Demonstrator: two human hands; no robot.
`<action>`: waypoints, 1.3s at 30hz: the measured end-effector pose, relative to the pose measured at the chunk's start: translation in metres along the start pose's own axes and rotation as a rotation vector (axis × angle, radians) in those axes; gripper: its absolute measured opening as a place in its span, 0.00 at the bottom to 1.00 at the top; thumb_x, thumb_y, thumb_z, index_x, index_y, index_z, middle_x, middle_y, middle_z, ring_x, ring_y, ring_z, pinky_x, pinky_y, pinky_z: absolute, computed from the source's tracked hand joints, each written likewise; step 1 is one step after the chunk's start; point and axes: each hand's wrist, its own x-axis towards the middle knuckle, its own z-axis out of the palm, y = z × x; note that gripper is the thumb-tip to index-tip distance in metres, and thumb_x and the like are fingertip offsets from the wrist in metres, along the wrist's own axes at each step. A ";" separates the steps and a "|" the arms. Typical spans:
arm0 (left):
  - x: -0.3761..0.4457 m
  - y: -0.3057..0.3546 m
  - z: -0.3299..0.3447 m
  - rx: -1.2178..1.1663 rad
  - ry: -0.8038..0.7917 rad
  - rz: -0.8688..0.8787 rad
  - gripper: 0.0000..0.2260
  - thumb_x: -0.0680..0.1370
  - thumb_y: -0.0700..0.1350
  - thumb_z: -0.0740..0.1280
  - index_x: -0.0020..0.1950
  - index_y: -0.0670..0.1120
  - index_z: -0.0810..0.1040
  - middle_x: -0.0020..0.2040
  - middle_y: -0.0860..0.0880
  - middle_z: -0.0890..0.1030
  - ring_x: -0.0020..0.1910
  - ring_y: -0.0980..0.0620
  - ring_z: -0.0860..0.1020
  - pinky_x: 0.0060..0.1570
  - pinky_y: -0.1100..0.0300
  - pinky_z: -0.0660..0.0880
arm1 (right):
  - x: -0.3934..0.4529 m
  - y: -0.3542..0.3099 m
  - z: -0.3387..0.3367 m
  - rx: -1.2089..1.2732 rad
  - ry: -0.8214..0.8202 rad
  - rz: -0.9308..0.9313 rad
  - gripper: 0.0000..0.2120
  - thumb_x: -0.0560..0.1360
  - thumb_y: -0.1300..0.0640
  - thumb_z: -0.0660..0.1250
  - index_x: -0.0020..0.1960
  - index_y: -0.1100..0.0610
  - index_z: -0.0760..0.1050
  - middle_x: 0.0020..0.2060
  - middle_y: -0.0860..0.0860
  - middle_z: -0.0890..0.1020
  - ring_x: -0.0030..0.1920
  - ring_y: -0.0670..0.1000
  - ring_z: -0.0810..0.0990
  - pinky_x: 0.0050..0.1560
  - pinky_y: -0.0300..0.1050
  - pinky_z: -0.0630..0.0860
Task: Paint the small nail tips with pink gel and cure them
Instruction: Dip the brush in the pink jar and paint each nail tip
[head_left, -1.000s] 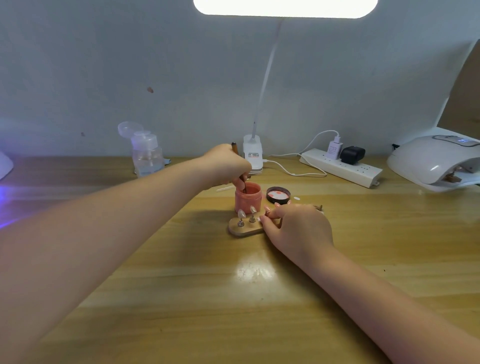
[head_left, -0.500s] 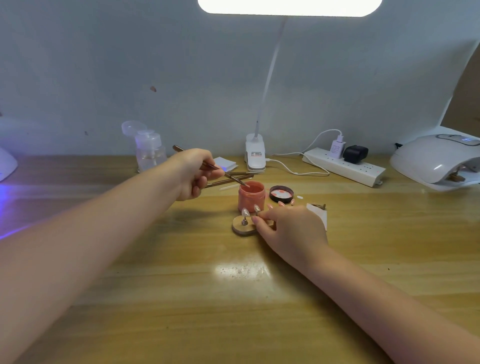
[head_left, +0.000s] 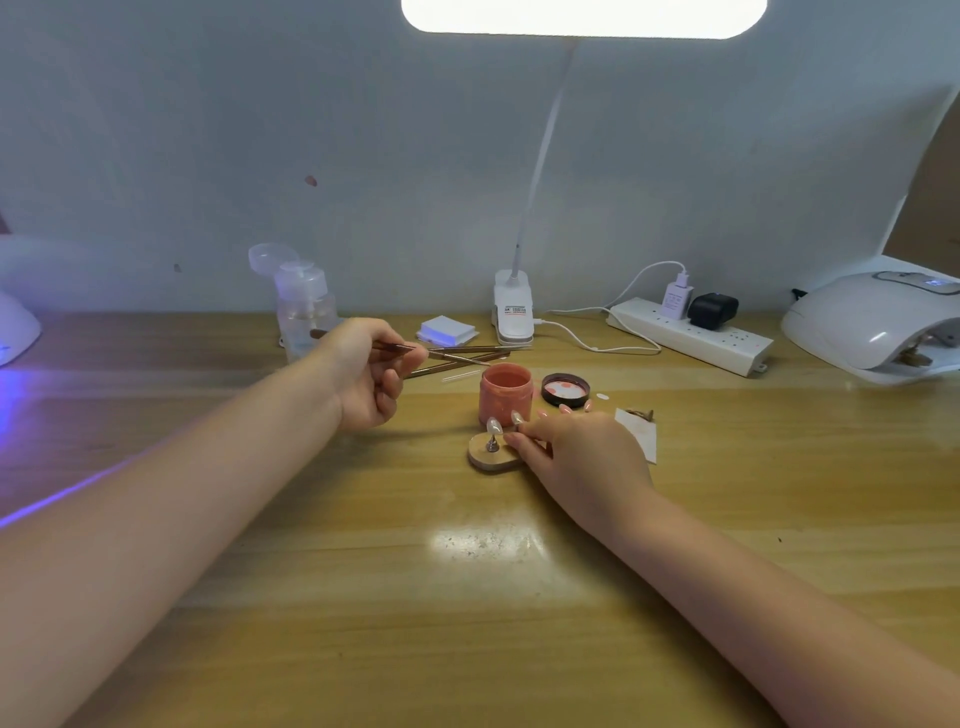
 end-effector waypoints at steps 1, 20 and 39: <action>0.000 -0.002 0.001 -0.010 -0.010 -0.009 0.09 0.75 0.43 0.59 0.40 0.45 0.77 0.28 0.53 0.80 0.18 0.58 0.66 0.28 0.64 0.59 | 0.001 0.000 0.000 0.002 0.000 0.002 0.15 0.79 0.44 0.59 0.54 0.48 0.82 0.42 0.50 0.84 0.45 0.54 0.80 0.40 0.47 0.75; 0.000 -0.014 -0.006 -0.078 0.041 0.001 0.10 0.76 0.42 0.59 0.39 0.44 0.78 0.28 0.52 0.81 0.18 0.59 0.67 0.27 0.65 0.58 | 0.002 0.001 0.000 0.025 0.001 0.020 0.14 0.79 0.44 0.60 0.54 0.47 0.82 0.42 0.49 0.83 0.45 0.52 0.80 0.39 0.46 0.75; -0.029 -0.036 -0.007 -0.275 -0.007 0.258 0.09 0.76 0.42 0.60 0.43 0.44 0.80 0.31 0.49 0.81 0.23 0.57 0.68 0.24 0.68 0.63 | -0.003 0.013 -0.005 -0.093 0.076 0.140 0.16 0.77 0.40 0.61 0.47 0.47 0.83 0.39 0.47 0.83 0.44 0.51 0.79 0.32 0.41 0.67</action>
